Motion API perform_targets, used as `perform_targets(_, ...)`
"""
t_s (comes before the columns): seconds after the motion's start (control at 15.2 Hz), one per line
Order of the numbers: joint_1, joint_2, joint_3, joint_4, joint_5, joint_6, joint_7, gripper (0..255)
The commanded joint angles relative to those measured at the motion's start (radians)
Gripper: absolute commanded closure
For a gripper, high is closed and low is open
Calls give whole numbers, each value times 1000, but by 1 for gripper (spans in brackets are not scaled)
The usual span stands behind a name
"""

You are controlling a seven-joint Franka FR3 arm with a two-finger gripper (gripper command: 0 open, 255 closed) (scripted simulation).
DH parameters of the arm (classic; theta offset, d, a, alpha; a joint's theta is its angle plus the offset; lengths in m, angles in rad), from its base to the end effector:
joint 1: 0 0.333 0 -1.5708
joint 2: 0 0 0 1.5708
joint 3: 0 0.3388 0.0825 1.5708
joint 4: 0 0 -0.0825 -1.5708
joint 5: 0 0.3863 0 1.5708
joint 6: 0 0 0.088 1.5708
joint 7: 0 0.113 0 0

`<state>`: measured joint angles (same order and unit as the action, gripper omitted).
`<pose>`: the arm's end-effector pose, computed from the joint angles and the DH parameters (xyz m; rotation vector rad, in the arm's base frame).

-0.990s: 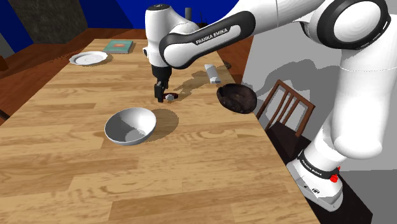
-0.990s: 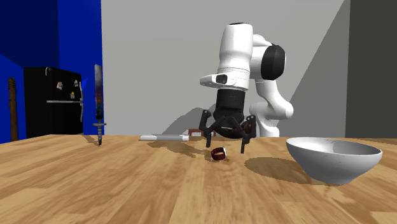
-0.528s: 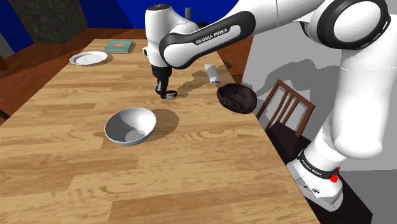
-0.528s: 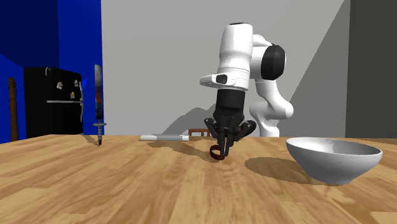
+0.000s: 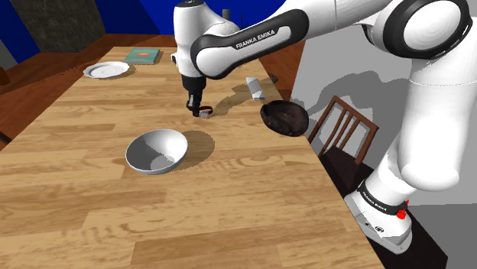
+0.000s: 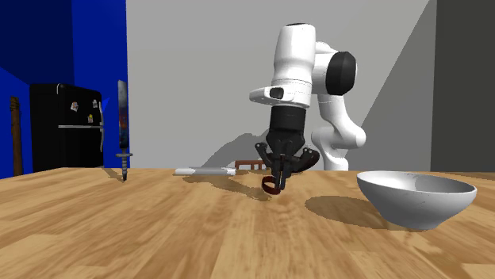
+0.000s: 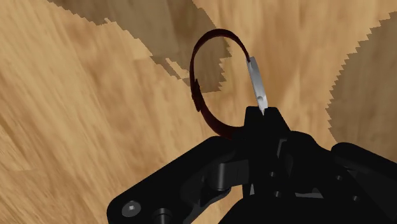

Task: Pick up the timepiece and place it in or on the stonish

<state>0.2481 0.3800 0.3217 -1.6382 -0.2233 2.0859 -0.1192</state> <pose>0.5932 0.3346 0.4288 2.8553 1.1469 0.1634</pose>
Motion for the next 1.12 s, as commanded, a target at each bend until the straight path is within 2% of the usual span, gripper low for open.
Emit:
perform_targets(0.0,-1,-6,2,18,4,-24,-5,255)
perform_targets(1.06,6,-36,11,191,26,-224,-33,255)
